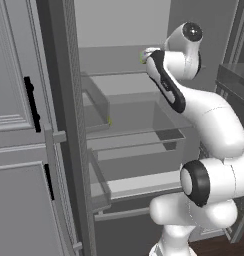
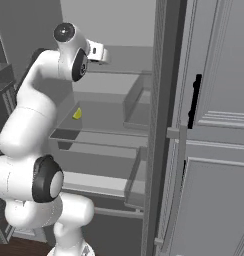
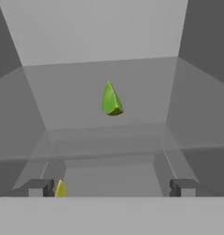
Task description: Place one lemon wedge and one chicken drumstick in each tupperware on the nearby counter, to pack two identical lunches.
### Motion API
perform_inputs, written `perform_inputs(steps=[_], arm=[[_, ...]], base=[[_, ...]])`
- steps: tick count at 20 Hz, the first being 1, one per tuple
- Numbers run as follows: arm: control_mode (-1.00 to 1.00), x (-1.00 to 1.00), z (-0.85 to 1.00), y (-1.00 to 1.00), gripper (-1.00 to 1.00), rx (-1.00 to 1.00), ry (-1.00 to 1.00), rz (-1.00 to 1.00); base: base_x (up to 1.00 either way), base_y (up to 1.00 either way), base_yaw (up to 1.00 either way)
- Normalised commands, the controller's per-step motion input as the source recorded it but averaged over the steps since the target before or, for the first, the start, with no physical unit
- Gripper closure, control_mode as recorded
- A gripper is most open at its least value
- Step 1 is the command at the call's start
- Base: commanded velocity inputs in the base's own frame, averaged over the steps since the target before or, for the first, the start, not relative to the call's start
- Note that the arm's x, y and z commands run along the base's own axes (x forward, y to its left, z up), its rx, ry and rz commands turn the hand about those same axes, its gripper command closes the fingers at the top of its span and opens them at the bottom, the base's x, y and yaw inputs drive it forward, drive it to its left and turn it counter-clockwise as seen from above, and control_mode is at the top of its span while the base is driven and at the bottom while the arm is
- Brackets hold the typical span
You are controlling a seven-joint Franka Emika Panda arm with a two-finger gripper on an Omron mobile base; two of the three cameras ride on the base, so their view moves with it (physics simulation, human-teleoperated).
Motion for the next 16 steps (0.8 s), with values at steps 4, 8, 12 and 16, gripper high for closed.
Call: perform_inputs(steps=[4, 8, 12, 16], arm=[[-1.0, 0.72, -0.17, 0.0, -1.0, 0.0, 0.0, 0.0], [-1.0, 0.72, -0.04, 0.0, -1.0, 0.0, 0.01, 0.0], [-1.0, 0.71, 0.0, 0.0, -1.0, 0.0, 0.05, 0.0], [-1.0, 0.65, 0.0, 0.0, -1.0, 0.0, 0.06, 0.0]], base=[[0.0, 0.0, 0.0], [0.0, 0.0, 0.0], [0.0, 0.0, 0.0], [0.0, 0.0, 0.0]])
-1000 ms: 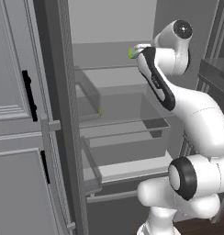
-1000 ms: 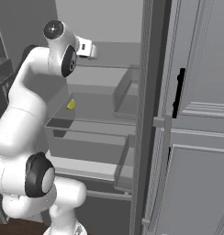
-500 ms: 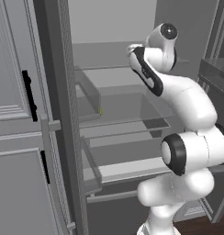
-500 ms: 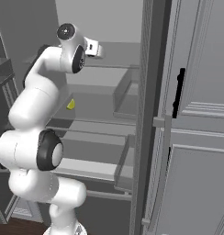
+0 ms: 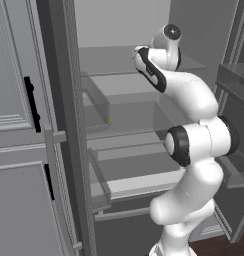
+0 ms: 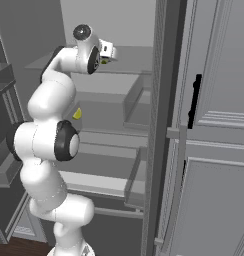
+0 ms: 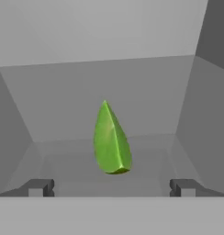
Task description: Place one lemon wedge and one chicken drumstick in each tupperware on the nearby counter, to pack two identical lunches.
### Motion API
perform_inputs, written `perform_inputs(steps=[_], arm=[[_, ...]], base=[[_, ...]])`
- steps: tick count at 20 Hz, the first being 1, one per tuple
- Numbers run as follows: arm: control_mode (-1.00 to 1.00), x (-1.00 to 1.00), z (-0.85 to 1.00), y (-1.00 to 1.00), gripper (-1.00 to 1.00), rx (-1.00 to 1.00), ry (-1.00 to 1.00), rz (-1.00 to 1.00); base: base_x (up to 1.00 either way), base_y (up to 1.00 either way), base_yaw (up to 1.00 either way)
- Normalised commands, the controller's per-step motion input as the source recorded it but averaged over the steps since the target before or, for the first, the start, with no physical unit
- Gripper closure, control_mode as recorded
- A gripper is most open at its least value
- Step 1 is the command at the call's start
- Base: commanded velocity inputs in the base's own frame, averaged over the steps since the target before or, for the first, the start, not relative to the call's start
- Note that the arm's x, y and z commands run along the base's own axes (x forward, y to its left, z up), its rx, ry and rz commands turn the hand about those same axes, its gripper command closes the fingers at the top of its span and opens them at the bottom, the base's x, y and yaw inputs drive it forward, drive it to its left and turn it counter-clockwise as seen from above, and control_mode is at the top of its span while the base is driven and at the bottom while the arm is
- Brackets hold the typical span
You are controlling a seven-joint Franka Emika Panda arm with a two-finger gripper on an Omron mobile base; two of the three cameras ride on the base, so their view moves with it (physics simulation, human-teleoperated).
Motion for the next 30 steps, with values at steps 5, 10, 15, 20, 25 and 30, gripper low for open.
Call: perform_inputs(steps=[5, 10, 15, 20, 25, 30], arm=[[-1.0, 0.67, -0.05, 0.0, -1.0, 0.0, 0.06, 0.0], [-1.0, 0.58, -0.24, 0.06, -1.0, 0.0, 0.01, 0.0], [-1.0, 0.08, -0.39, 0.2, 1.0, -0.03, 0.06, 0.0], [-1.0, 0.0, -0.23, 0.12, 1.0, -0.02, 0.03, 0.0], [-1.0, -0.18, -0.11, 0.0, 1.0, 0.0, 0.0, -0.01], [-1.0, -1.0, 0.0, 0.0, 1.0, 0.0, 0.0, -0.01]], base=[[0.0, 0.0, 0.0], [0.0, 0.0, 0.0], [0.0, 0.0, 0.0], [0.0, 0.0, 0.0], [0.0, 0.0, 0.0], [0.0, 0.0, 0.0]])
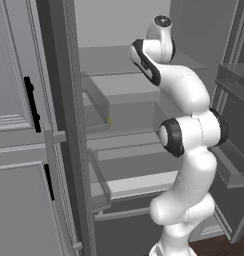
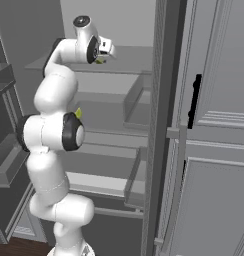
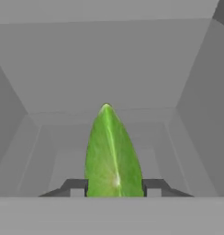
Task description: Place one lemon wedge and one chicken drumstick in each tupperware on the nearby counter, to pack two identical lunches.
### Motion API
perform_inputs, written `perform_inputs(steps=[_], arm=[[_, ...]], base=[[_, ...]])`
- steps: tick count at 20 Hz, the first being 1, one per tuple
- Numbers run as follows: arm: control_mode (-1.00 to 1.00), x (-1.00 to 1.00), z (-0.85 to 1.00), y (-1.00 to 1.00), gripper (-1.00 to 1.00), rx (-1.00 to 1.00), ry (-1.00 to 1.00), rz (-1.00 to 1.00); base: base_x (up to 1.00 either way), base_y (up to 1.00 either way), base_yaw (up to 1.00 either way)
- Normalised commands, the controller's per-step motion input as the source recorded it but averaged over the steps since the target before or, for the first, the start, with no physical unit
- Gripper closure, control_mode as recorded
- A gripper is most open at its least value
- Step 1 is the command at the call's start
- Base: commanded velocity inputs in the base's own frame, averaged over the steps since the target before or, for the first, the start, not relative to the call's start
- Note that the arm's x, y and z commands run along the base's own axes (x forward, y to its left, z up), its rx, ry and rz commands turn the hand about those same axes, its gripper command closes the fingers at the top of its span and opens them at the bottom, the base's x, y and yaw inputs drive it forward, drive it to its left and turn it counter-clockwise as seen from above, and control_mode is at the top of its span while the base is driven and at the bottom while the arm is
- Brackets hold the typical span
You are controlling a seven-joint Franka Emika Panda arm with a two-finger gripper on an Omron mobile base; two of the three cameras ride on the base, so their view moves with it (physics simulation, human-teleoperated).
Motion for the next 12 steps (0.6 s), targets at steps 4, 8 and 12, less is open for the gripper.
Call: perform_inputs(steps=[4, 8, 12], arm=[[-1.0, -1.0, -0.15, 0.02, 1.0, 0.0, 0.0, 0.0], [-1.0, -1.0, -0.26, 0.01, 1.0, 0.0, 0.0, 0.0], [-1.0, -1.0, -0.26, 0.01, 1.0, 0.0, 0.0, 0.0]], base=[[0.0, 0.0, 0.0], [0.0, 0.0, 0.0], [0.0, 0.0, 0.0]])
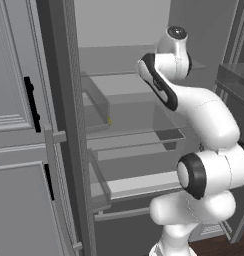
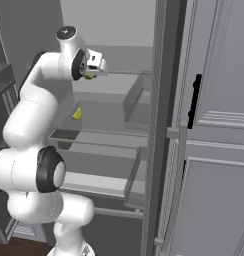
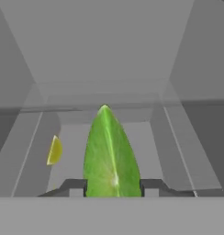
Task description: Place one lemon wedge and one chicken drumstick in each tupperware on the nearby counter, to pack two identical lunches.
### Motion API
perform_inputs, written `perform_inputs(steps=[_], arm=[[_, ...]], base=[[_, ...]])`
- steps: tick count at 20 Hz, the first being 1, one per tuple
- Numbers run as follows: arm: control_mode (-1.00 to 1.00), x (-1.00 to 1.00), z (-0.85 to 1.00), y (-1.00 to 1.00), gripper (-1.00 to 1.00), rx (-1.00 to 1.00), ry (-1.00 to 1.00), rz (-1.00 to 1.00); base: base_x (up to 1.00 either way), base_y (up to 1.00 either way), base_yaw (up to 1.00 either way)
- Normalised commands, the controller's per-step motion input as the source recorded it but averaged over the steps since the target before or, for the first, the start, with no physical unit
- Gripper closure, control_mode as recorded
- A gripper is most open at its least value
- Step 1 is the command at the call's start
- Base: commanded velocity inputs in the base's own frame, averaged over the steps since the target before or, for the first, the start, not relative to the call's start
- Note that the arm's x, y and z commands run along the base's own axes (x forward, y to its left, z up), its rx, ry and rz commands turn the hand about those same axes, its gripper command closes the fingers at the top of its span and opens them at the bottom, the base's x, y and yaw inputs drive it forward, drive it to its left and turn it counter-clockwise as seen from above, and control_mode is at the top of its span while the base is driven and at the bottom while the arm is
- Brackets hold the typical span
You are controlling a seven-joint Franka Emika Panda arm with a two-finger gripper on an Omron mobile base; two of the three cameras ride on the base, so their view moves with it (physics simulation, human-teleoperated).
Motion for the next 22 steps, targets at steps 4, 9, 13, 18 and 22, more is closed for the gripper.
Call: perform_inputs(steps=[4, 9, 13, 18, 22], arm=[[-1.0, -1.0, -0.54, 0.05, 1.0, 0.0, 0.03, 0.0], [-1.0, -1.0, -0.55, 0.01, 1.0, 0.0, 0.01, 0.0], [-1.0, -0.98, -0.48, 0.0, 1.0, 0.0, 0.0, 0.0], [-1.0, -0.94, -0.13, 0.0, 1.0, 0.0, -0.03, 0.0], [-1.0, -0.98, 0.0, 0.0, 1.0, 0.0, -0.18, 0.0]], base=[[0.0, 0.0, 0.0], [0.0, 0.0, 0.0], [0.0, 0.0, 0.0], [0.0, 0.0, 0.0], [0.0, 0.0, 0.0]])
